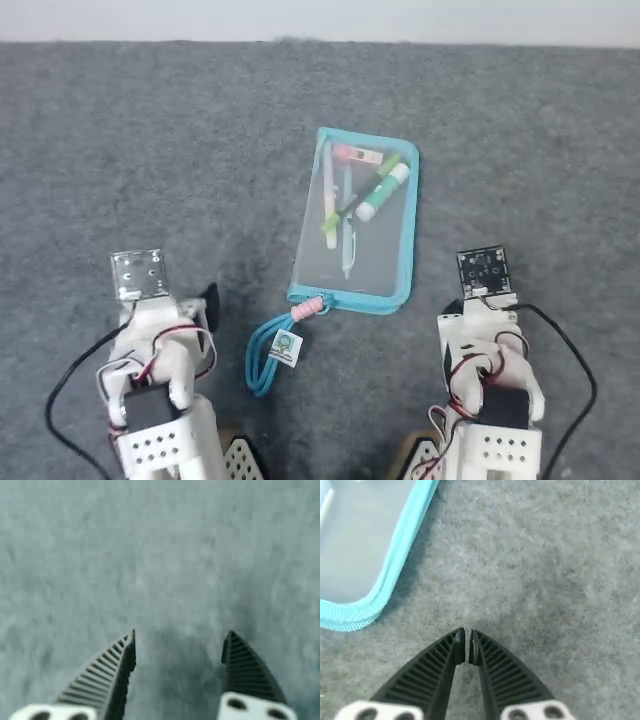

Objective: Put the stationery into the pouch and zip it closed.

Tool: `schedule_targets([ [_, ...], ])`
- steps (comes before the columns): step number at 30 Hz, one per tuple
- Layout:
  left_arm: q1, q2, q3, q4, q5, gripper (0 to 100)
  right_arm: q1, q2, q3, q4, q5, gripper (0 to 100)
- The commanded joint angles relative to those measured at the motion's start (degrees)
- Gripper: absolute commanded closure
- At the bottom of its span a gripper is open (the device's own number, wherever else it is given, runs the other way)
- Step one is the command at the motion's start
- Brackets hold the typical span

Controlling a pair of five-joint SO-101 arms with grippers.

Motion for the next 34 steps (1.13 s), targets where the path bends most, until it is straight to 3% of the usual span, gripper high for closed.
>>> schedule_targets([
  [1, -0.53, -0.97, -0.4, 6.42, 0.97, 73, 0.75, 0.57, 1.23, 0.31, -0.26, 97.6],
  [34, -0.53, -1.05, -0.4, 7.21, 0.97, 73, 0.57, 0.48, 1.23, 0.31, -0.35, 97.5],
])
